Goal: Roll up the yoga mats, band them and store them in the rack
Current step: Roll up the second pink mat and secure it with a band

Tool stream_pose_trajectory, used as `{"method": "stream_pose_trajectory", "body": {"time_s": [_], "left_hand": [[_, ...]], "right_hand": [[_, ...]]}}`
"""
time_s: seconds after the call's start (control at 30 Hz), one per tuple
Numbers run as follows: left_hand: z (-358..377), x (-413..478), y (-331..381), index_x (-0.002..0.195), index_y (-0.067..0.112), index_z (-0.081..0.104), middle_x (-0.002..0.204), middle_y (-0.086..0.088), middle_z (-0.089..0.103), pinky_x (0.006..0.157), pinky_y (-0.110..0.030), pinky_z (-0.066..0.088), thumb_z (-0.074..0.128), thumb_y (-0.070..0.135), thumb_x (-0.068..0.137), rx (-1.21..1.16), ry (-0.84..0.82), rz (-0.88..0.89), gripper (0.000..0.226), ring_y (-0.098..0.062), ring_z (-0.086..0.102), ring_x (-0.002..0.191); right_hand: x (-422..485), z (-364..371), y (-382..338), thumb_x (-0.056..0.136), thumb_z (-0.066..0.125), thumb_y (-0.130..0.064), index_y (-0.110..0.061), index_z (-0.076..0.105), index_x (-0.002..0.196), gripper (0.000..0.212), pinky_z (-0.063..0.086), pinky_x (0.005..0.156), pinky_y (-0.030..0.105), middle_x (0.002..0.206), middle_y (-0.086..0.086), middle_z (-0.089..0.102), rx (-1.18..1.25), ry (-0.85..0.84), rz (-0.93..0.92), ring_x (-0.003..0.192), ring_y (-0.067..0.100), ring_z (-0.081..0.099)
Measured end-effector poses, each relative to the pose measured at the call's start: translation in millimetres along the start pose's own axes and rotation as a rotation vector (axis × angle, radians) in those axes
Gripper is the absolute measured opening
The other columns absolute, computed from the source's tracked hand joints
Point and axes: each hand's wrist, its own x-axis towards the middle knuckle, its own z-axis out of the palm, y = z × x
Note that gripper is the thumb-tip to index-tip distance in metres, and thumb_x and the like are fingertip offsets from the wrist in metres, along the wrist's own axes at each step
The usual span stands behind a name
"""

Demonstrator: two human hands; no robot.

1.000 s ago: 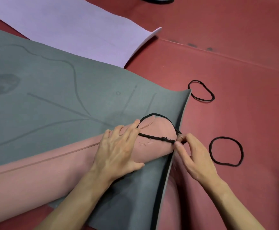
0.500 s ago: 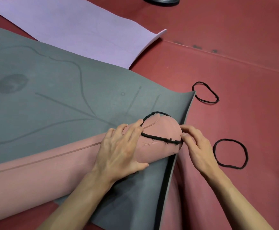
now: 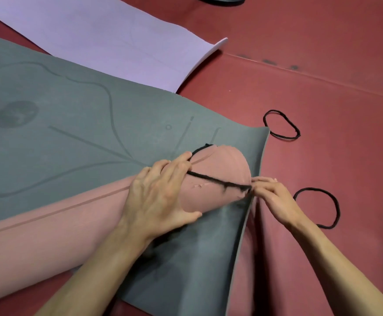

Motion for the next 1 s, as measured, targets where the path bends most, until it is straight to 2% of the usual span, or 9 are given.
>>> {"method": "stream_pose_trajectory", "body": {"time_s": [0.17, 0.27, 0.33, 0.47, 0.63, 0.7, 0.77, 0.83, 1.0], "left_hand": [[-3.2, 16.8, -4.5, 0.13, 0.026, 0.056, 0.152, 0.015, 0.054, 0.085, -0.038, 0.054, 0.084, 0.068, 0.043, -0.035, -0.072, -0.112, 0.101, -0.02, 0.065, 0.12], [-4.9, 16.9, -2.7, 0.131, 0.027, 0.053, 0.152, 0.018, 0.054, 0.083, -0.036, 0.054, 0.082, 0.069, 0.045, -0.047, -0.076, -0.104, 0.1, -0.018, 0.065, 0.121], [-5.3, 12.6, 0.4, 0.128, 0.025, 0.054, 0.149, 0.017, 0.056, 0.08, -0.036, 0.055, 0.083, 0.068, 0.044, -0.054, -0.055, -0.069, 0.098, -0.018, 0.066, 0.118], [-4.8, 11.6, 2.5, 0.127, 0.024, 0.058, 0.148, 0.016, 0.057, 0.08, -0.035, 0.055, 0.085, 0.068, 0.041, -0.034, -0.035, -0.064, 0.101, -0.018, 0.067, 0.117], [-12.2, 13.9, -0.4, 0.127, 0.025, 0.057, 0.149, 0.018, 0.055, 0.078, -0.034, 0.053, 0.084, 0.068, 0.042, -0.055, -0.014, -0.082, 0.099, -0.016, 0.065, 0.118], [-9.9, 9.7, 2.2, 0.126, 0.025, 0.057, 0.149, 0.017, 0.056, 0.078, -0.033, 0.053, 0.083, 0.068, 0.043, -0.053, -0.018, -0.052, 0.097, -0.016, 0.066, 0.117], [-7.1, 5.6, 3.3, 0.123, 0.025, 0.058, 0.148, 0.017, 0.056, 0.077, -0.033, 0.054, 0.083, 0.068, 0.043, -0.057, -0.009, -0.038, 0.094, -0.016, 0.067, 0.116], [-6.4, 6.6, 1.3, 0.126, 0.026, 0.057, 0.149, 0.018, 0.055, 0.08, -0.035, 0.054, 0.083, 0.068, 0.043, -0.05, -0.006, -0.053, 0.096, -0.016, 0.066, 0.118], [-9.2, 23.1, -8.9, 0.135, 0.032, 0.048, 0.147, 0.021, 0.055, 0.088, -0.037, 0.049, 0.082, 0.071, 0.048, -0.063, -0.074, -0.142, 0.101, -0.016, 0.06, 0.126]], "right_hand": [[-38.4, 43.8, 9.6, 0.072, 0.068, -0.042, -0.033, 0.07, 0.082, 0.014, 0.014, 0.121, 0.04, 0.12, -0.033, 0.063, -0.147, 0.041, -0.283, 0.12, 0.013, 0.052], [-40.3, 69.3, 17.5, 0.069, 0.072, -0.029, -0.039, 0.07, 0.089, 0.023, 0.03, 0.12, 0.033, 0.123, -0.039, 0.059, 0.05, 0.029, -0.123, 0.131, -0.003, 0.04], [-32.5, 70.8, 19.9, 0.073, 0.066, -0.024, -0.042, 0.066, 0.101, 0.033, 0.032, 0.119, 0.036, 0.123, -0.033, 0.059, 0.021, 0.035, -0.059, 0.132, 0.002, 0.04], [-20.8, 84.8, -3.9, 0.082, 0.06, -0.039, -0.025, 0.059, 0.132, 0.052, 0.007, 0.125, 0.064, 0.137, -0.004, 0.055, -0.584, -0.066, -0.183, 0.138, 0.029, 0.034], [-0.3, 90.1, -28.5, 0.085, 0.063, -0.035, -0.019, 0.053, 0.14, 0.058, -0.011, 0.123, 0.065, 0.148, 0.004, 0.052, -0.589, -0.123, 0.033, 0.149, 0.029, 0.027], [8.4, 88.6, -26.0, 0.077, 0.056, -0.038, -0.02, 0.067, 0.122, 0.05, 0.0, 0.123, 0.069, 0.126, 0.006, 0.068, -0.67, -0.127, 0.012, 0.14, 0.032, 0.044], [11.2, 89.8, -17.3, 0.066, 0.058, -0.037, -0.019, 0.073, 0.089, 0.033, 0.033, 0.113, 0.069, 0.09, 0.007, 0.075, -0.653, -0.04, -0.071, 0.109, 0.035, 0.065], [9.5, 88.4, -13.6, 0.062, 0.064, -0.037, -0.015, 0.069, 0.074, 0.025, 0.049, 0.102, 0.058, 0.077, 0.01, 0.072, -0.683, 0.005, -0.184, 0.09, 0.035, 0.066], [-17.5, 103.0, -25.1, 0.072, 0.063, -0.051, -0.013, 0.066, 0.127, 0.067, 0.031, 0.121, 0.06, 0.125, 0.009, 0.064, -0.843, -0.072, -0.405, 0.128, 0.032, 0.055]]}}
